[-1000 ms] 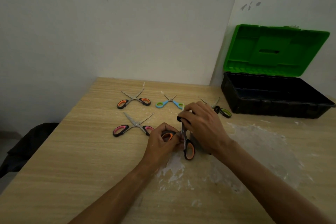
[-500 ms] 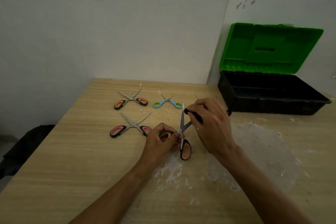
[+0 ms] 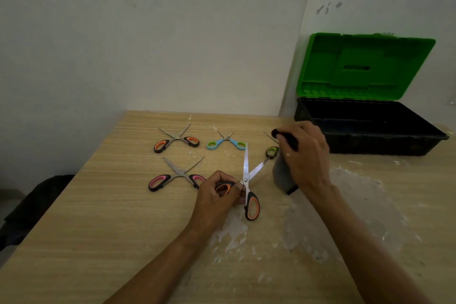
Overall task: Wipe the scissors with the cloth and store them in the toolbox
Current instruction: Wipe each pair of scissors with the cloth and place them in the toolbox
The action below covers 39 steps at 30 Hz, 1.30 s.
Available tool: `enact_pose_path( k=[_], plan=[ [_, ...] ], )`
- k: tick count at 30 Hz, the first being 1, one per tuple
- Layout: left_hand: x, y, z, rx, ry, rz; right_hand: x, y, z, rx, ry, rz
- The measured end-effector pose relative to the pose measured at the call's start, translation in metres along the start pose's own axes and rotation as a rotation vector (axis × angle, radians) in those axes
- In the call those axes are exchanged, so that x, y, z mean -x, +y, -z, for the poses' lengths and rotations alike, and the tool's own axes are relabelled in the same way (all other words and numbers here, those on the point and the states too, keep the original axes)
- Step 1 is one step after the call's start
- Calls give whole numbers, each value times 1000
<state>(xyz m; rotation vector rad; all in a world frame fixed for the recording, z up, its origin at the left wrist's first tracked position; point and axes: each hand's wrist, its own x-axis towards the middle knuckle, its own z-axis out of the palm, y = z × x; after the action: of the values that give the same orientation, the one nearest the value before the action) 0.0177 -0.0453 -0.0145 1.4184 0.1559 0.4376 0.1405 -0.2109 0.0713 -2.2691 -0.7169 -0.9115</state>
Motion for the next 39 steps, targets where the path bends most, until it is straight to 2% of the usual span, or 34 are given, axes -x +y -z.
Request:
enact_pose_path(
  k=[3, 8, 11, 16, 22, 26, 29, 32, 35, 39],
  plan=[
    [-2, 0, 0, 43, 29, 58, 20, -6, 6, -48, 53, 63],
    [-4, -1, 2, -18, 53, 39, 66, -38, -5, -22, -140, 338],
    [-3, -1, 3, -79, 38, -13, 66, -41, -11, 13, -212, 389],
    [-1, -2, 0, -161, -31, -53, 48, -30, -16, 50, -144, 286],
    [1, 2, -1, -3, -14, 13, 27, 9, 0, 18, 66, 40],
    [-2, 4, 1, 44, 43, 64, 46, 0, 2, -67, 73, 92],
    [-1, 4, 1, 12, 44, 72, 63, -23, -8, -86, -59, 219],
    [-1, 3, 2, -149, 49, -6, 70, -33, -17, -25, -152, 343],
    [0, 5, 3, -172, 33, -64, 60, -27, -22, -32, -96, 297],
    [3, 7, -1, -71, 36, 5, 40, -2, -21, -46, -7, 108]
  ],
)
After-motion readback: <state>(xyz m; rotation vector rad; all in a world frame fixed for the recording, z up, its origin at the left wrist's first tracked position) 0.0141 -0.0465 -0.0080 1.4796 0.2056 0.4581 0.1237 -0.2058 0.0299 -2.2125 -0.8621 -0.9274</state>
